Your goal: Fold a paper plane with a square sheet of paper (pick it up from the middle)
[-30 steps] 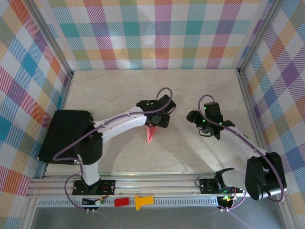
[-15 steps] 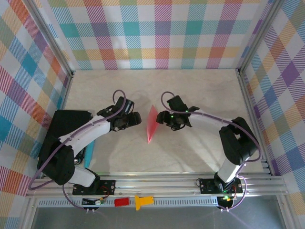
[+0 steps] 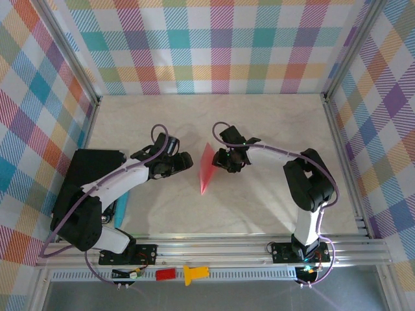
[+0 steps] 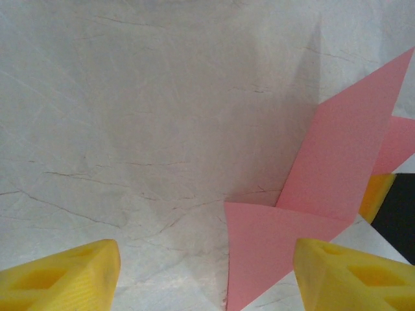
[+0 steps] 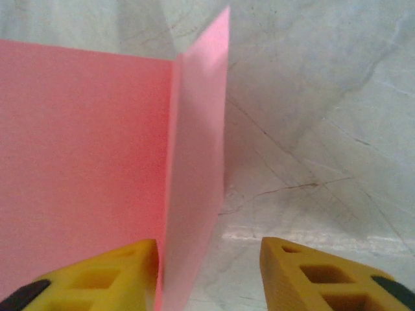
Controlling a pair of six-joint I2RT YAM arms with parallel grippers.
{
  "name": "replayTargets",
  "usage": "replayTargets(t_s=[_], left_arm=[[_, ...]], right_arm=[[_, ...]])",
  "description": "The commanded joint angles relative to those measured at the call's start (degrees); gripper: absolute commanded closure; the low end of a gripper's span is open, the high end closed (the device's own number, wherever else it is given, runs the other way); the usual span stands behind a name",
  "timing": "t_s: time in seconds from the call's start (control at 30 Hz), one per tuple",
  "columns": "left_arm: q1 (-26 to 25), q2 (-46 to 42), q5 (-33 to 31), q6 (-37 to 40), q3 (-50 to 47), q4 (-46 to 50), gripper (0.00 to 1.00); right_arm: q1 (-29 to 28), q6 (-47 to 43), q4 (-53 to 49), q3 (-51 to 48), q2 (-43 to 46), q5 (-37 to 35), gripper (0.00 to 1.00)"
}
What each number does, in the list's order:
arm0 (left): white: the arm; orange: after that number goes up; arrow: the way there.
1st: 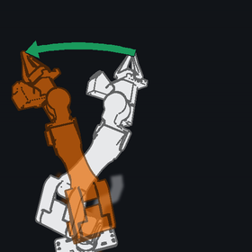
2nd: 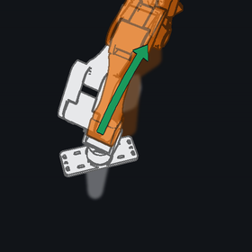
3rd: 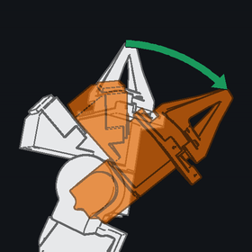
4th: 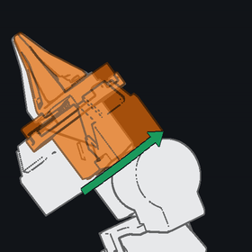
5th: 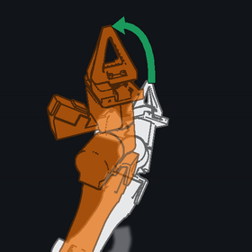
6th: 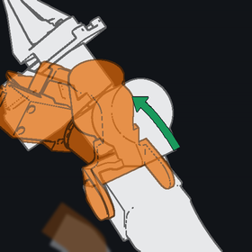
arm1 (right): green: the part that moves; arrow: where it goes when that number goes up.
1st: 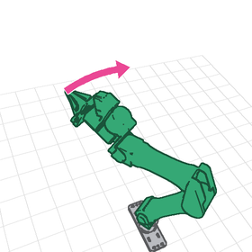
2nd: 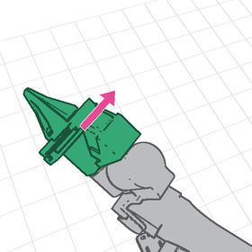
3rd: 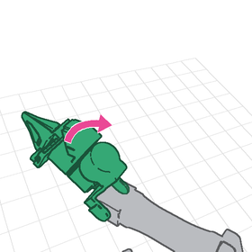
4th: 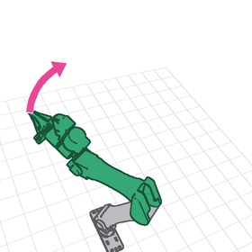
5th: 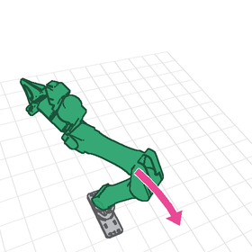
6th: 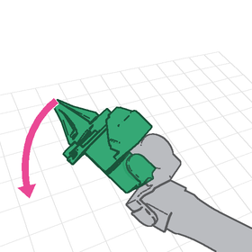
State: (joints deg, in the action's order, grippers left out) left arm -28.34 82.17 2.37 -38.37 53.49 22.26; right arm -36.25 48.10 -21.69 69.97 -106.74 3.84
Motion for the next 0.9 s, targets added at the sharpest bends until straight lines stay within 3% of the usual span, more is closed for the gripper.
replayTargets(t_s=[0.0, 0.13, 0.37, 0.5, 0.63, 0.87], left_arm=[[0.5, 1.0, 1.5, -0.8, -0.4, -1.0, 0.29], [0.5, 1.5, 2.2, -0.9, -0.5, -1.4, 0.29], [0.5, 2.6, 5.7, -1.0, -0.9, -3.9, 0.28], [0.3, 3.6, 11.9, -1.8, -2.9, -10.7, 0.29], [-0.8, 5.0, 18.4, -4.2, -6.1, -18.7, 0.35], [-4.0, 8.2, 22.5, -8.3, -9.3, -27.6, 0.48]], right_arm=[[0.0, 1.2, -0.3, -0.6, -0.1, -0.4, 0.66], [0.4, 2.0, 1.9, -3.0, 1.2, -0.1, 0.77], [1.4, 3.3, 7.1, -8.2, 4.1, 1.2, 0.82], [2.0, 3.7, 9.8, -10.5, 4.7, 2.8, 0.84], [2.6, 4.1, 11.6, -12.1, 4.3, 4.5, 0.84], [3.5, 3.9, 14.1, -14.7, 5.1, 6.2, 0.76]])
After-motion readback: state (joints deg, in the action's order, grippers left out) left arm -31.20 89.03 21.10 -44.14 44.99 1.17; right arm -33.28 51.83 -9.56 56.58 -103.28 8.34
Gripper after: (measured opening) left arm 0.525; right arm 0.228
